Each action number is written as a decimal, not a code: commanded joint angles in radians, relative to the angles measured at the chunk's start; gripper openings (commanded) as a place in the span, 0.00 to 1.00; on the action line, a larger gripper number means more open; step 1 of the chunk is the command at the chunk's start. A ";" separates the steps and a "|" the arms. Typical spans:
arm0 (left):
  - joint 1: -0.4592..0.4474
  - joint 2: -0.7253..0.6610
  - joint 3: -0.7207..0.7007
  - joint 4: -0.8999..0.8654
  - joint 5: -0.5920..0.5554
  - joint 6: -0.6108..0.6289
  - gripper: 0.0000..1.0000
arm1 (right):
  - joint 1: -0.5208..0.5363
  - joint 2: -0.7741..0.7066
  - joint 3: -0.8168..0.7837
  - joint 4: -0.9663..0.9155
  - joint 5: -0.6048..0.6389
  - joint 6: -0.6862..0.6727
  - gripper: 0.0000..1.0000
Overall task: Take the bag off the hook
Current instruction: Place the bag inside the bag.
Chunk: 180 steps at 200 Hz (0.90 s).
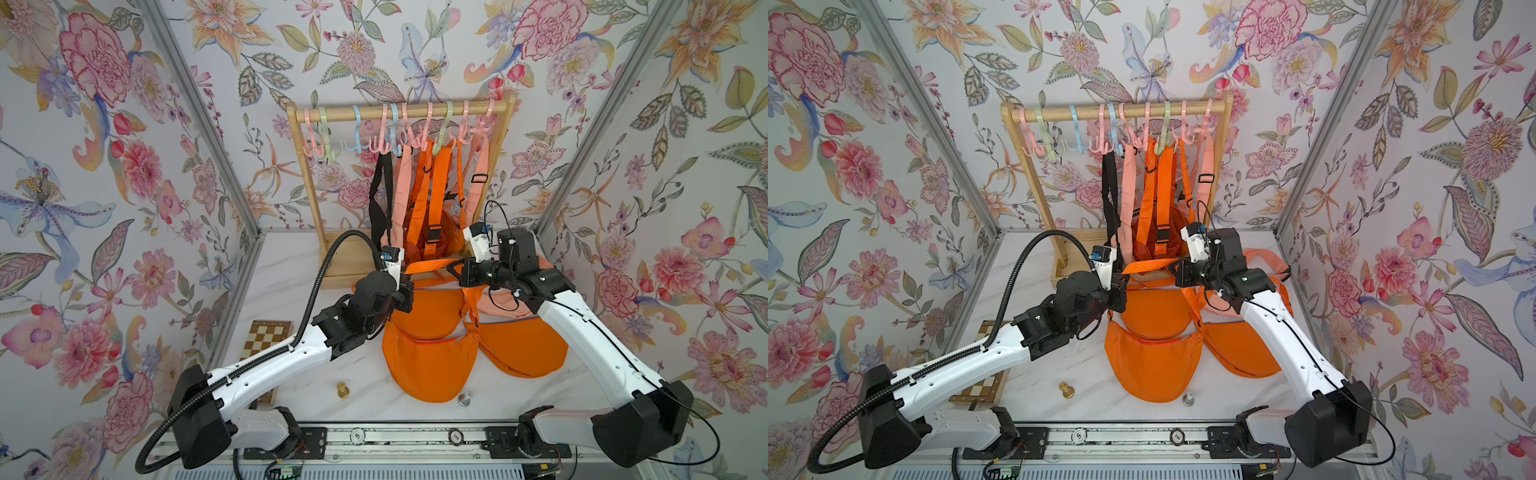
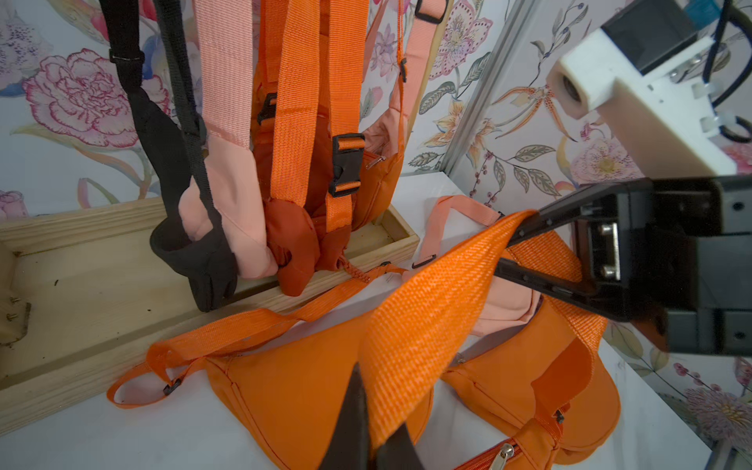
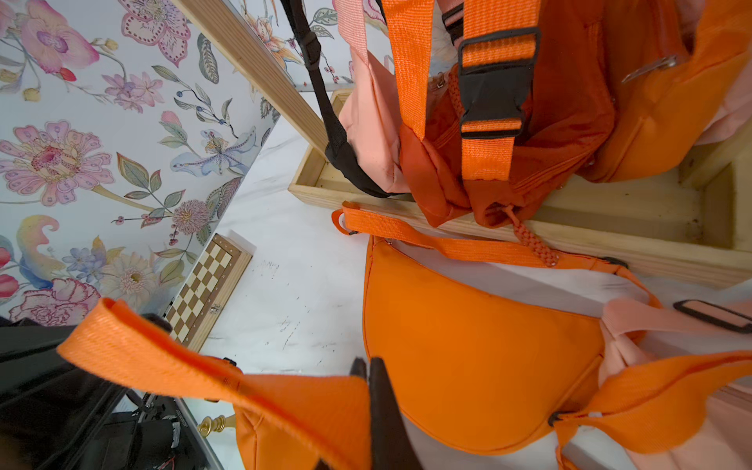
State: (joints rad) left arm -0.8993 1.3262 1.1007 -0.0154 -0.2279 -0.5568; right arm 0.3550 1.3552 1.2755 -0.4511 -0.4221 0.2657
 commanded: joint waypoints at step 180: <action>0.227 0.406 0.367 0.046 0.082 0.137 0.00 | -0.253 0.456 0.377 0.195 0.089 0.009 0.00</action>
State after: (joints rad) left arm -0.7219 1.7157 1.4395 0.0742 -0.0734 -0.4541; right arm 0.2050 1.7729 1.6226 -0.2924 -0.5205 0.2539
